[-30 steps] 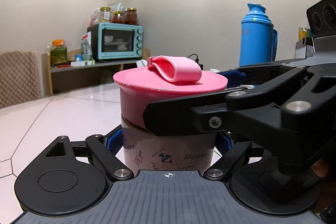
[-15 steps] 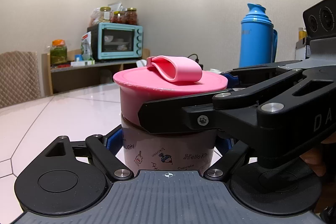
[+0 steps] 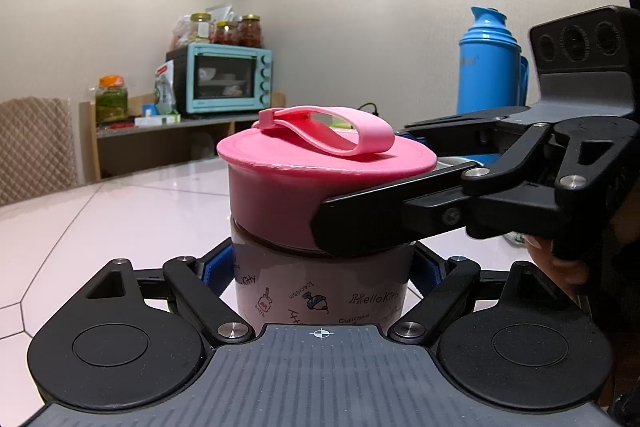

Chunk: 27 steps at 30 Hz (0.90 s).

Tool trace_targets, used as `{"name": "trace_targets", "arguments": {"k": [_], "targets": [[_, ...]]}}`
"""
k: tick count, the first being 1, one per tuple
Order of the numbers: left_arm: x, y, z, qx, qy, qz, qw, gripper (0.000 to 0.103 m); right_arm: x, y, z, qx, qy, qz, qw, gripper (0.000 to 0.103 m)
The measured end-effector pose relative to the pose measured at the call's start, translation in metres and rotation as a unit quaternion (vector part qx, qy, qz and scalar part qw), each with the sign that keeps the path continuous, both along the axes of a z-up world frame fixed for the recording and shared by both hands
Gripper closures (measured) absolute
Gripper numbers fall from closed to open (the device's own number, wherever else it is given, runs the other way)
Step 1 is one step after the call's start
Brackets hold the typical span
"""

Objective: Unscrew bottle cap and pour
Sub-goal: 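Regrasp the pink lid with the right gripper and twist it further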

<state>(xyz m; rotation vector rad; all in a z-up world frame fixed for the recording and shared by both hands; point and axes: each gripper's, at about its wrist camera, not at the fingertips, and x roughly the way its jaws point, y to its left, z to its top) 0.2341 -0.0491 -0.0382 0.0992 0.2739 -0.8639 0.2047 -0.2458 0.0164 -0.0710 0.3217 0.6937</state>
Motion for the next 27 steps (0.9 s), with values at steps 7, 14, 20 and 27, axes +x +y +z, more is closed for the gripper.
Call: {"name": "trace_targets", "arguments": {"k": [7,14,20,27], "targets": [[0.000,0.000,0.000,0.000,0.000,0.000,1.0000,0.013,0.008,-0.012,0.000,0.021,0.007,0.048,0.999,0.018],[0.001,0.001,0.000,0.000,0.000,0.000,1.0000,0.013,-0.003,-0.003,0.007,0.016,-0.003,0.007,1.000,0.004],[0.001,0.001,0.000,0.000,0.000,0.000,1.0000,0.013,-0.020,0.014,0.012,-0.008,-0.009,-0.057,0.998,0.002],[0.001,0.001,0.000,0.000,0.000,0.000,1.0000,0.013,-0.033,0.034,0.008,-0.022,-0.020,-0.120,0.992,0.002]]}}
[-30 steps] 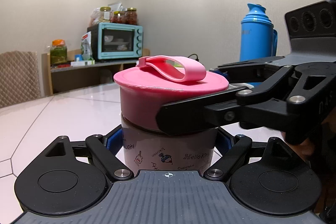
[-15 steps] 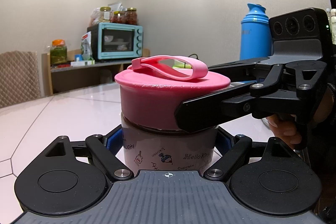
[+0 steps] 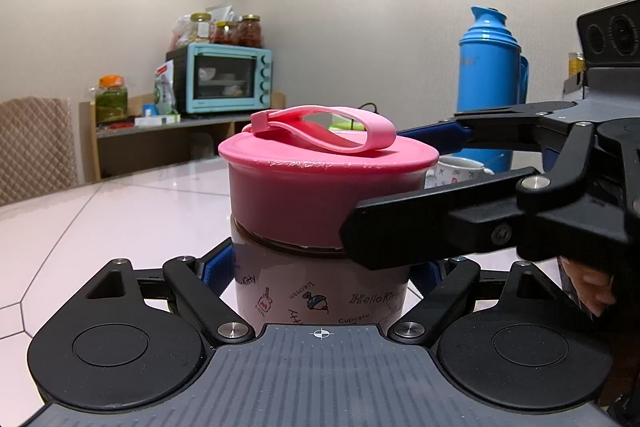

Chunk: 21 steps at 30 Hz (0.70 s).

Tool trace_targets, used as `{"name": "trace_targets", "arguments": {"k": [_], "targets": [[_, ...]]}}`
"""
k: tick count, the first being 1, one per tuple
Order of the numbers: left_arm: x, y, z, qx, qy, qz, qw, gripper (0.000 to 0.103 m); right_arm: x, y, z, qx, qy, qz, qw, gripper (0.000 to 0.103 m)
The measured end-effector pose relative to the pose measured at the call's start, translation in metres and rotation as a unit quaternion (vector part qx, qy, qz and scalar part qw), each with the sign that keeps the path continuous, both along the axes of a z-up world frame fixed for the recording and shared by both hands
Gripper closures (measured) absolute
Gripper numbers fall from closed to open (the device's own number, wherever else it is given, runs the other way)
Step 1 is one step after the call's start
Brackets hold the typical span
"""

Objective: Unscrew bottle cap and pour
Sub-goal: 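Regrasp the pink lid with the right gripper and twist it further, then regrasp the lid rim with the right gripper and twist again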

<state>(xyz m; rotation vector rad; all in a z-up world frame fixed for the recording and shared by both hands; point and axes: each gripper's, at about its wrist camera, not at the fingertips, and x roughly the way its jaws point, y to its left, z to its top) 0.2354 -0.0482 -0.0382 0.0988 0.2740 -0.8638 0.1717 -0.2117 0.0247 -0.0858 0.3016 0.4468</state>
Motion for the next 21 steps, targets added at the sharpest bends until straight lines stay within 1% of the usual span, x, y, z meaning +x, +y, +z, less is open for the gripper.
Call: {"name": "trace_targets", "arguments": {"k": [6,13,17,19,21], "targets": [[0.000,0.000,0.000,0.000,0.000,0.000,1.0000,0.013,0.005,0.008,-0.006,0.021,0.009,-0.016,1.000,0.003],[0.000,0.000,0.000,0.000,0.000,0.000,1.0000,0.013,0.006,0.008,-0.011,0.023,0.007,-0.038,0.999,0.004],[0.000,0.000,0.000,0.000,0.000,0.000,1.0000,0.013,0.005,0.010,-0.014,0.025,0.003,-0.050,0.998,0.009],[0.000,0.000,0.000,0.000,0.000,0.000,1.0000,0.013,0.004,0.011,-0.014,0.022,0.000,-0.052,0.998,0.010],[0.000,0.000,0.000,0.000,0.000,0.000,1.0000,0.013,0.004,0.012,-0.014,0.021,0.001,-0.055,0.998,0.014]]}}
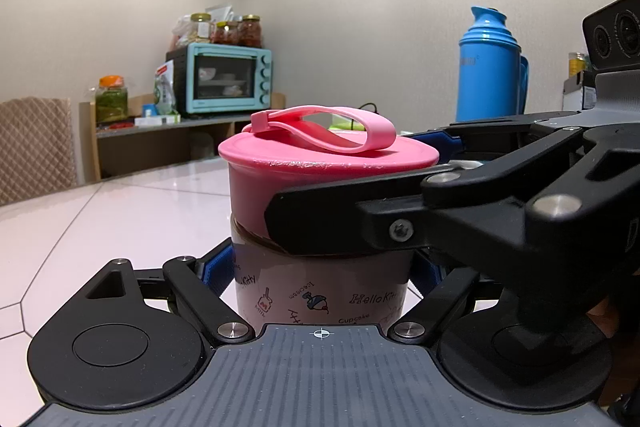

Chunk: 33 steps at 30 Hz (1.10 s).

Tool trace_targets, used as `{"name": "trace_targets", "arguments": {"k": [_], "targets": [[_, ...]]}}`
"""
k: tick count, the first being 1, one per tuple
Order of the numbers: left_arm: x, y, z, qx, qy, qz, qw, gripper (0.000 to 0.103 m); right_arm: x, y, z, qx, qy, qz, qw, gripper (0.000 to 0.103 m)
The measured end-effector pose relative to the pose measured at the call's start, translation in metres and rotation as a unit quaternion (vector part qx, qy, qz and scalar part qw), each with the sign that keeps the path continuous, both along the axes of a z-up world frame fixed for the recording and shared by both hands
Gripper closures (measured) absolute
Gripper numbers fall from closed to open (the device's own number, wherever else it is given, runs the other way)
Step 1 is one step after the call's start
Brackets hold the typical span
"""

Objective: Unscrew bottle cap and pour
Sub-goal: 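Regrasp the lid rim with the right gripper and twist again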

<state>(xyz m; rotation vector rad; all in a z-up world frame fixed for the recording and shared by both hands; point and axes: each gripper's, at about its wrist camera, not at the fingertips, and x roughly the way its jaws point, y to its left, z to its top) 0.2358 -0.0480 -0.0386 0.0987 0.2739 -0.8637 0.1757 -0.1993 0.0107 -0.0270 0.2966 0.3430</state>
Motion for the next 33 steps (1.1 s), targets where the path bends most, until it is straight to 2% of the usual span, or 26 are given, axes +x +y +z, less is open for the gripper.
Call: {"name": "trace_targets", "arguments": {"k": [2,10,22,30,33], "targets": [[0.000,0.000,0.000,0.000,0.000,0.000,1.0000,0.013,-0.001,0.000,0.000,0.002,-0.001,-0.005,1.000,0.017],[0.000,0.000,0.000,0.000,0.000,0.000,1.0000,0.013,-0.003,-0.001,-0.001,0.001,-0.007,0.000,1.000,0.018],[0.001,0.000,0.000,0.000,0.000,0.000,1.0000,0.013,0.013,-0.028,0.003,-0.009,-0.009,0.110,0.994,0.018],[0.001,0.001,0.000,0.000,0.000,0.000,1.0000,0.013,0.031,-0.055,0.005,0.009,-0.005,0.211,0.977,0.018],[0.001,0.001,0.000,0.000,0.000,0.000,1.0000,0.013,0.031,-0.058,0.007,0.009,-0.006,0.223,0.975,0.018]]}}
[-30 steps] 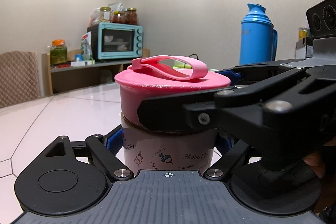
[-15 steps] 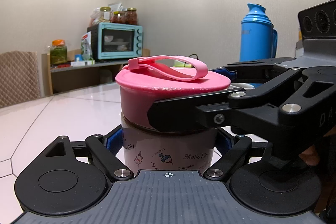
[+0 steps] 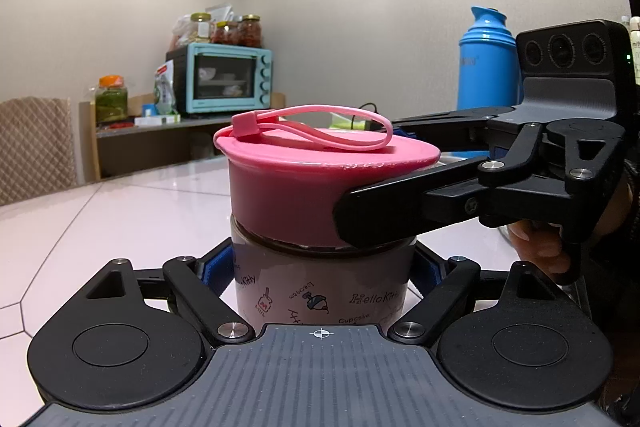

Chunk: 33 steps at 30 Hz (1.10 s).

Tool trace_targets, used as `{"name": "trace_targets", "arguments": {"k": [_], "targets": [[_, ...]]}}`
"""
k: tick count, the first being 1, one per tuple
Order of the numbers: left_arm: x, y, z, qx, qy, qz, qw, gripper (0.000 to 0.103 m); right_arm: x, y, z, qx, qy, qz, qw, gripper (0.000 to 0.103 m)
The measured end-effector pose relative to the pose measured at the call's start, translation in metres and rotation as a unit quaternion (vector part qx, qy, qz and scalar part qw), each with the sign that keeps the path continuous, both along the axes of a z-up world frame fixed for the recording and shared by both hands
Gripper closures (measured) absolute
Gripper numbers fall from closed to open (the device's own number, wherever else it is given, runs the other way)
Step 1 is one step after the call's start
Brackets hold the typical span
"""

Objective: Unscrew bottle cap and pour
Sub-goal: 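Regrasp the lid rim with the right gripper and twist again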

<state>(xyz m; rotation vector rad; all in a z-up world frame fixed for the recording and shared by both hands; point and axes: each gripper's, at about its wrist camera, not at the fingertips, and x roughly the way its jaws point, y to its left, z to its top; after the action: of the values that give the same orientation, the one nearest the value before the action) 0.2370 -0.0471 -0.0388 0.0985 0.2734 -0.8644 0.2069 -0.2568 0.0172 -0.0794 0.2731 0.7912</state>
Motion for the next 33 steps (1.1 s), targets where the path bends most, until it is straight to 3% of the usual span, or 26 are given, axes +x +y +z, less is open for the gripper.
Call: {"name": "trace_targets", "arguments": {"k": [8,12,20,33], "targets": [[0.002,0.000,0.000,0.000,0.000,0.000,1.0000,0.013,-0.005,0.005,0.002,0.002,-0.003,-0.010,1.000,0.017],[0.003,-0.001,-0.001,0.000,0.000,0.000,1.0000,0.013,-0.012,0.009,0.004,-0.006,-0.001,-0.025,1.000,0.008],[0.002,0.000,0.000,0.000,0.000,0.000,1.0000,0.013,-0.038,0.020,0.009,-0.015,0.000,-0.116,0.993,0.008],[0.003,-0.001,-0.001,0.000,0.000,0.000,1.0000,0.013,-0.042,0.046,0.005,-0.008,0.002,-0.190,0.982,0.006]]}}
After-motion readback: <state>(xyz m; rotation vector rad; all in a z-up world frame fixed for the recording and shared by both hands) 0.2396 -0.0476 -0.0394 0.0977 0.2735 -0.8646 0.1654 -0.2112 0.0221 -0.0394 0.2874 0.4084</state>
